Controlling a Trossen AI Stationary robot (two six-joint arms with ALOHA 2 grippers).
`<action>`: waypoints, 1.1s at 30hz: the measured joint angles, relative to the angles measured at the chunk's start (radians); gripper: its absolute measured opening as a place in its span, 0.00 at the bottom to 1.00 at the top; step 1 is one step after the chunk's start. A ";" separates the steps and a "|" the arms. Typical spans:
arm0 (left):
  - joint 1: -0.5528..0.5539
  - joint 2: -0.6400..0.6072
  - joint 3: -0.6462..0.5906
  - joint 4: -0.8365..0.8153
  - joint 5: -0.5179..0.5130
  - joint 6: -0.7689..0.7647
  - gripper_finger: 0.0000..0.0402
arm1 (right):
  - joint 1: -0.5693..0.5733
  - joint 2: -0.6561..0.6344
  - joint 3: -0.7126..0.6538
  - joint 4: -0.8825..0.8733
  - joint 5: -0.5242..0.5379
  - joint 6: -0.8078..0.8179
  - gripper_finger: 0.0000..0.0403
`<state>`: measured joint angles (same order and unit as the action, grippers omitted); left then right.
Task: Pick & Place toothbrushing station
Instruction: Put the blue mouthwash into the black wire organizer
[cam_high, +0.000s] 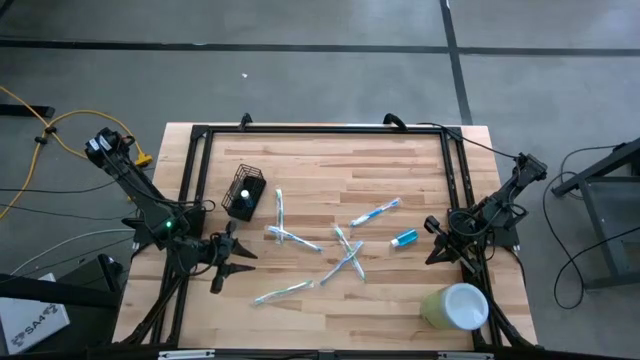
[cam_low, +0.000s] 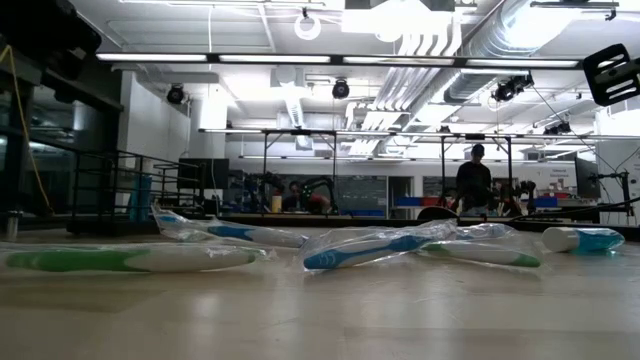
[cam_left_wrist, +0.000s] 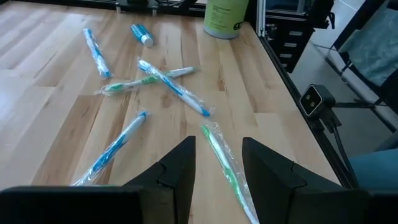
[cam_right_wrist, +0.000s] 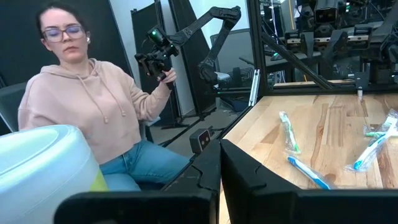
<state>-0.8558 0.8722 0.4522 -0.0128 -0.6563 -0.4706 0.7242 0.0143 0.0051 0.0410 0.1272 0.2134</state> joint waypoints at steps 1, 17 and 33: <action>0.000 0.000 0.000 0.000 0.000 0.000 0.32 | 0.000 0.000 0.000 0.000 0.000 0.000 0.00; 0.000 0.000 0.000 0.022 -0.001 -0.001 0.32 | 0.000 0.000 0.000 0.000 0.000 0.000 0.00; 0.000 0.000 0.000 0.021 -0.008 -0.015 0.32 | 0.000 0.000 0.000 0.004 0.004 -0.013 0.00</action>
<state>-0.8558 0.8722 0.4522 0.0086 -0.6643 -0.4858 0.7246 0.0143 0.0051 0.0447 0.1312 0.2002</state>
